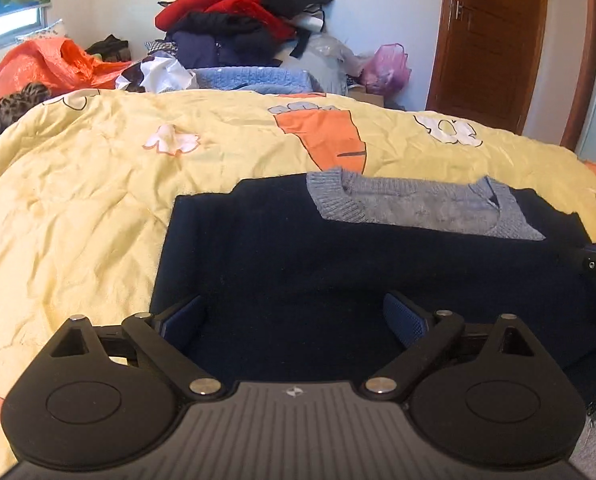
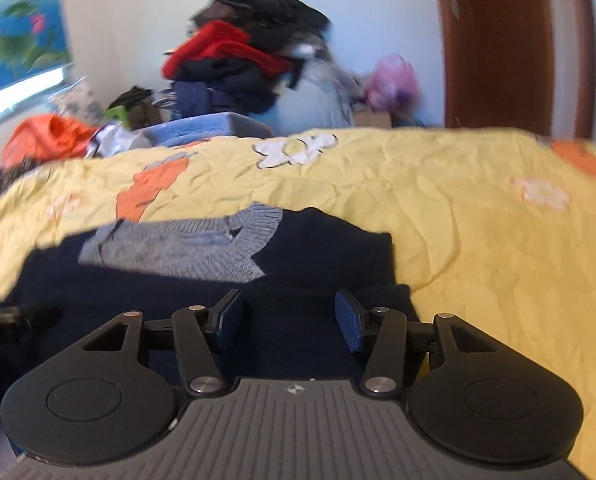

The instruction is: Fold small clothes

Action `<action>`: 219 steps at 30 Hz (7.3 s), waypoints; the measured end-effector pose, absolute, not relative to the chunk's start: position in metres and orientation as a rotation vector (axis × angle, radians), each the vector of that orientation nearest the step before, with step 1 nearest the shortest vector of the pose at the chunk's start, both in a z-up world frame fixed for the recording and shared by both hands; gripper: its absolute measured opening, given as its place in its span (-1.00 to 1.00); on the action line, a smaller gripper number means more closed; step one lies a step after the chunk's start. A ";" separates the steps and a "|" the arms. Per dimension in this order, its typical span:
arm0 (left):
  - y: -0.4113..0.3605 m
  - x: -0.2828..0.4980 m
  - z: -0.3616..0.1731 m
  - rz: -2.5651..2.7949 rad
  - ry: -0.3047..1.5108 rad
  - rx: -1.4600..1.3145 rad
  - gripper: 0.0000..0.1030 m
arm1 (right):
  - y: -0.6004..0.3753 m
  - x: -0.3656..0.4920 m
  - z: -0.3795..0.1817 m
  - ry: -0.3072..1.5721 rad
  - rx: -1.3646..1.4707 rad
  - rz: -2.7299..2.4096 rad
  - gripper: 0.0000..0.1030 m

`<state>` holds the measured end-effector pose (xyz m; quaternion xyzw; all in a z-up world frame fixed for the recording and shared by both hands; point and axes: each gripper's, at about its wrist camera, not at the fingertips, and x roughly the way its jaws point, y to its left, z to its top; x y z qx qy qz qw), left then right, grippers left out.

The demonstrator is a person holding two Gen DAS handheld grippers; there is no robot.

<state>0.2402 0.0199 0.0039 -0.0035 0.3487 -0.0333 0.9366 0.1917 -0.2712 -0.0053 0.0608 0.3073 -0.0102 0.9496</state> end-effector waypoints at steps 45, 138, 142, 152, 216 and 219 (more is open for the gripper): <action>0.010 0.034 0.004 -0.124 0.740 0.056 1.00 | -0.217 0.035 -0.006 0.737 -0.014 -0.047 1.00; 0.018 -0.020 0.004 -0.097 0.732 0.039 1.00 | -0.193 -0.074 -0.001 0.737 -0.016 -0.080 1.00; 0.018 -0.020 0.004 -0.098 0.732 0.039 1.00 | -0.193 -0.075 -0.001 0.735 -0.013 -0.081 1.00; 0.018 -0.020 0.004 -0.098 0.732 0.039 1.00 | -0.194 -0.076 -0.001 0.735 -0.013 -0.081 1.00; 0.018 -0.034 0.006 -0.051 0.741 0.053 1.00 | -0.194 -0.077 -0.001 0.735 -0.013 -0.083 1.00; 0.024 -0.054 0.004 -0.056 0.734 0.047 1.00 | -0.194 -0.077 -0.001 0.735 -0.014 -0.084 1.00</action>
